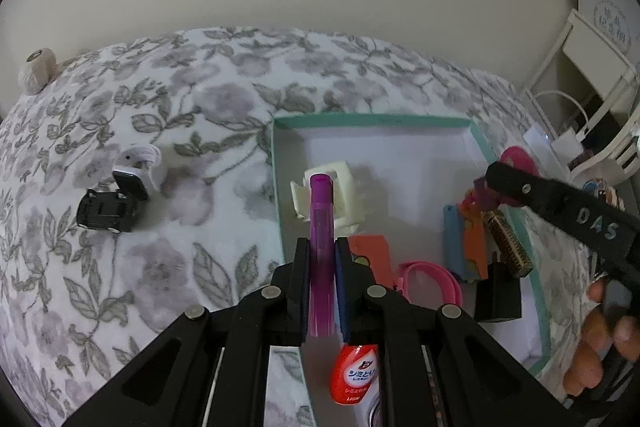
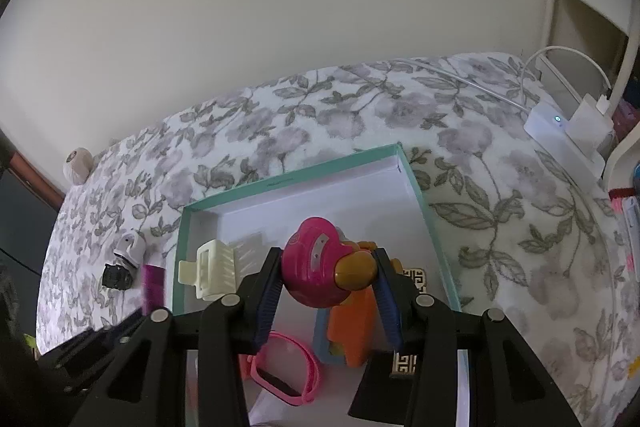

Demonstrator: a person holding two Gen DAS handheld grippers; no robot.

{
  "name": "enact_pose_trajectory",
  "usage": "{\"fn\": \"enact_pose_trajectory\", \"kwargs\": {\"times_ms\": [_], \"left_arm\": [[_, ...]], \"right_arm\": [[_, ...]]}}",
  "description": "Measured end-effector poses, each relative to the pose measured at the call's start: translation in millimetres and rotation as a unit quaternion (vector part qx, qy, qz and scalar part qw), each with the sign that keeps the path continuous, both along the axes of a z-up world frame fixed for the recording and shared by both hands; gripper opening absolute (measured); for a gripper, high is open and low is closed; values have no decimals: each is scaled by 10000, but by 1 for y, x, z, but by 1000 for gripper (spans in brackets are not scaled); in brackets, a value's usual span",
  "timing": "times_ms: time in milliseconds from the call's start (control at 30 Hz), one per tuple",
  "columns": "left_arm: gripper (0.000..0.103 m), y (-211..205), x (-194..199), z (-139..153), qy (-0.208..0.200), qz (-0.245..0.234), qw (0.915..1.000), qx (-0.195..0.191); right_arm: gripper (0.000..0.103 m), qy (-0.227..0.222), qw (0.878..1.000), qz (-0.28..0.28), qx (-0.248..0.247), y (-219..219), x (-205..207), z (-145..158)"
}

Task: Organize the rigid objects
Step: 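Carry the pink tube and dog figure over the tray, then lower both items into the tray and open both grippers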

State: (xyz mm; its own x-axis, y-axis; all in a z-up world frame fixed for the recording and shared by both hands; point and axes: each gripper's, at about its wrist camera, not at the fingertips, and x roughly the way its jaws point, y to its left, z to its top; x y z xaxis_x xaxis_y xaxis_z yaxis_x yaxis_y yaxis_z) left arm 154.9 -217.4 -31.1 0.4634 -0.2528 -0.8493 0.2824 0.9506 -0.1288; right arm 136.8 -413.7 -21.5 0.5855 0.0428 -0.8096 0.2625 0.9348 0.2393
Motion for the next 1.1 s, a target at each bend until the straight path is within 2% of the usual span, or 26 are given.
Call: {"fn": "enact_pose_trajectory", "kwargs": {"times_ms": [200,367,700,767,833,967,1033,1100], "left_arm": [[12,-8,3,-16,154,-26,9997,186],[14,-6,2,-19,139,-21,9996,259],[36,5,2,-10,-36,23,10000,10],[37,9,3,-8,-51,100,9999,-49],[38,11,4,-7,-59,164,9998,-85],[39,15,5,-7,-85,251,9996,-106],[49,17,6,-7,-82,294,9995,-118],[57,20,6,-7,-85,367,9992,-128]], "right_arm": [[47,24,9999,77,-77,3,1,-1],[47,37,9997,180,-143,9,4,-2],[47,286,9988,285,-260,15,8,-8],[51,360,9985,297,-280,16,9,-9],[60,421,9982,314,-275,16,9,-10],[61,554,9977,298,-266,16,10,-14],[62,628,9972,305,-273,17,11,-16],[68,692,9966,338,-301,18,11,-18]]}}
